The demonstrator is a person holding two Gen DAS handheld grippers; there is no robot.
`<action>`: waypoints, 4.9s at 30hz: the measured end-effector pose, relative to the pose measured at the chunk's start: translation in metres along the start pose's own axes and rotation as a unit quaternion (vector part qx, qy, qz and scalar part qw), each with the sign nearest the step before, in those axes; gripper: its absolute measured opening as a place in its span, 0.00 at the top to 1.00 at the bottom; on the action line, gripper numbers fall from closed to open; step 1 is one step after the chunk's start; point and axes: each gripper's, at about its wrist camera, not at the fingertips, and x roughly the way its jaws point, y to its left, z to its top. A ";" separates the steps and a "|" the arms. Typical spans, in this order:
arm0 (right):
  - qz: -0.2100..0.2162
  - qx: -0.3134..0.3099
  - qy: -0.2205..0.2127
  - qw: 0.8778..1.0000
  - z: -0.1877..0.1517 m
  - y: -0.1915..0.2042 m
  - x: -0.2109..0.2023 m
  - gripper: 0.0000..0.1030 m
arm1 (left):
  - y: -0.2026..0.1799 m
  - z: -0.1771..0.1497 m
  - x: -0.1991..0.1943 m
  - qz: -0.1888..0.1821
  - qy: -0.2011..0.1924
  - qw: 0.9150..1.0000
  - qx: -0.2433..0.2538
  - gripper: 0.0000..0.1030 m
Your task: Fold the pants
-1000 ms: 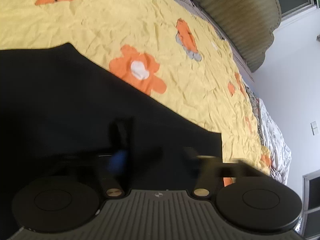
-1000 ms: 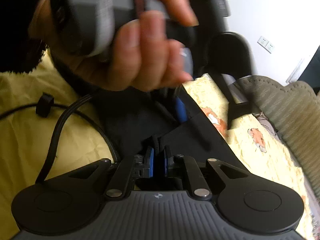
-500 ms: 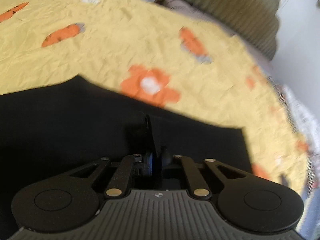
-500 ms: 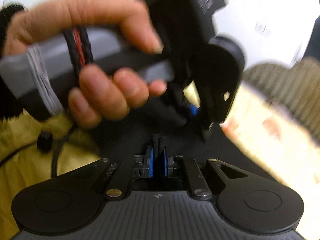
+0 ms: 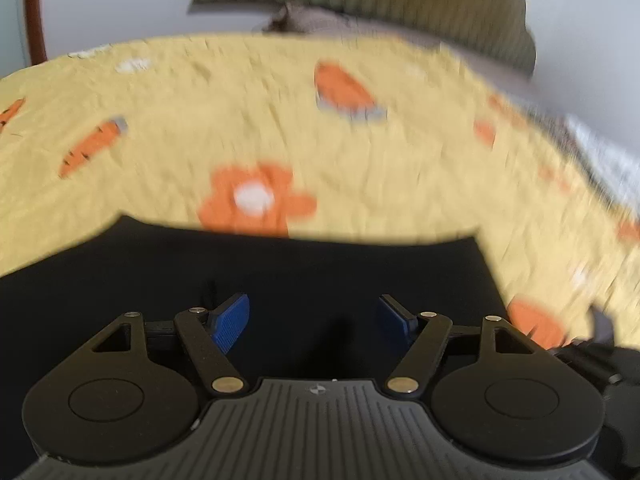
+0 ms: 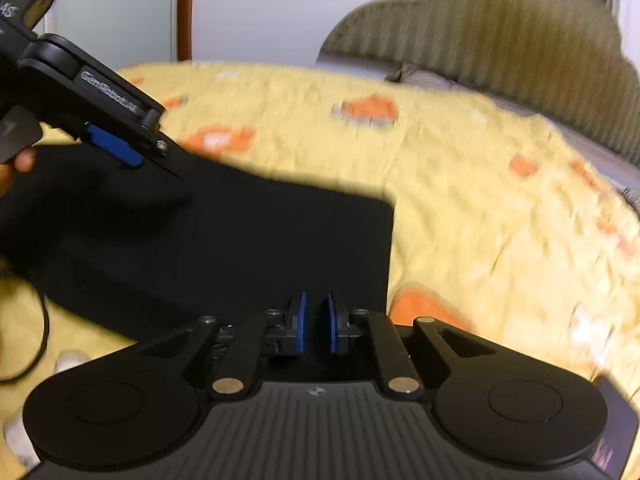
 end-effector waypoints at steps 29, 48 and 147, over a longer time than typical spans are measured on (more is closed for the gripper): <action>0.061 -0.046 -0.013 0.997 0.030 0.046 -0.005 0.88 | 0.023 -0.034 -0.046 0.054 -0.012 0.998 -0.040 0.12; 0.111 -0.122 -0.005 0.986 0.045 0.137 0.009 0.88 | 0.168 -0.099 -0.327 0.549 -0.122 0.827 -0.025 0.01; 0.319 0.008 -0.149 0.936 0.117 0.177 -0.018 0.85 | 0.112 -0.044 -0.199 0.117 -0.168 0.953 -0.221 0.83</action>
